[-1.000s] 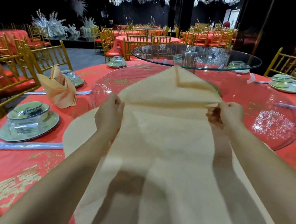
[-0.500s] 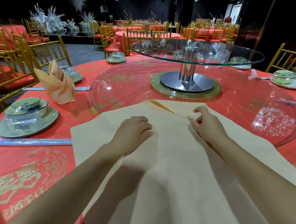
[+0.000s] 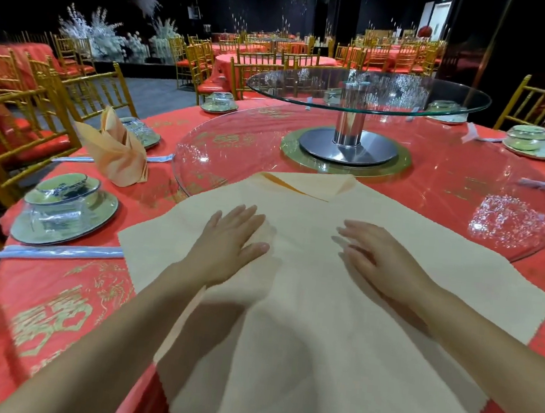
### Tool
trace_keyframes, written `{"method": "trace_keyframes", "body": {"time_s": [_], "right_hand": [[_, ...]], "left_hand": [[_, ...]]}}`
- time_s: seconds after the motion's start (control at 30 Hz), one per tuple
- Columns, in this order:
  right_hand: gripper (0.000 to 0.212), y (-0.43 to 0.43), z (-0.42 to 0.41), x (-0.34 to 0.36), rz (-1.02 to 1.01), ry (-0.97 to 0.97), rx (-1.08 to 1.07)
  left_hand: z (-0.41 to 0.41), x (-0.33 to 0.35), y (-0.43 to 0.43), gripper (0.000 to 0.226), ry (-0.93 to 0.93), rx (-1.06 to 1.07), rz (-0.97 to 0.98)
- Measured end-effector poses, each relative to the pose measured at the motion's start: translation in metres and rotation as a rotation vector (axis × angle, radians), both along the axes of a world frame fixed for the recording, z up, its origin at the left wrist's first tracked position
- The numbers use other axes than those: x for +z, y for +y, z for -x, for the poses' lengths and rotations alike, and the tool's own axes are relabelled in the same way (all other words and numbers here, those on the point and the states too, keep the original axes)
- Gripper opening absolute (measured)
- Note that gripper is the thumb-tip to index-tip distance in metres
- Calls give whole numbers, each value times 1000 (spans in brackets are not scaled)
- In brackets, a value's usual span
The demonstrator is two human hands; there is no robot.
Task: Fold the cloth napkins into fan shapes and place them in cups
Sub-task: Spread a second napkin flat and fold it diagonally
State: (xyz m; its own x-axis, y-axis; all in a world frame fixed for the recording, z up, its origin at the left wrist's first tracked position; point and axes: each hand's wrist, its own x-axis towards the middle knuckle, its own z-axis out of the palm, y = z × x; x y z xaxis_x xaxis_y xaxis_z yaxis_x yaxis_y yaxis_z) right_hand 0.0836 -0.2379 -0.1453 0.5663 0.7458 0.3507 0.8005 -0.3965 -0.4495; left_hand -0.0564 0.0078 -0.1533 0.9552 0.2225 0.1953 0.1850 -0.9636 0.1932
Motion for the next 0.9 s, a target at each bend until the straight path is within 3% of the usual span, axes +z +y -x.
{"method": "trace_keyframes", "body": {"time_s": [0.1, 0.2, 0.3, 0.37, 0.57, 0.67, 0.8, 0.9], "right_hand": [[24, -32, 37, -8, 4, -1, 225], [30, -61, 62, -12, 72, -47, 405], [48, -86, 77, -23, 204, -24, 540], [62, -96, 83, -33, 319, -11, 575], [38, -90, 88, -40, 260, -96, 508], [41, -87, 91, -34, 217, 62, 450], [86, -80, 89, -20, 162, 384, 430], [75, -84, 88, -8, 94, 693, 408]], "left_hand": [[38, 11, -27, 60, 4, -196, 320], [86, 1, -47, 36, 8, -506, 311], [122, -11, -50, 55, 188, -579, 268], [137, -16, -48, 65, 210, -563, 268], [143, -13, -52, 90, 294, -567, 340], [147, -8, -61, 85, 303, -556, 314], [148, -4, -72, 31, 83, -441, 424], [142, 17, -77, 21, -64, -274, 653]]}}
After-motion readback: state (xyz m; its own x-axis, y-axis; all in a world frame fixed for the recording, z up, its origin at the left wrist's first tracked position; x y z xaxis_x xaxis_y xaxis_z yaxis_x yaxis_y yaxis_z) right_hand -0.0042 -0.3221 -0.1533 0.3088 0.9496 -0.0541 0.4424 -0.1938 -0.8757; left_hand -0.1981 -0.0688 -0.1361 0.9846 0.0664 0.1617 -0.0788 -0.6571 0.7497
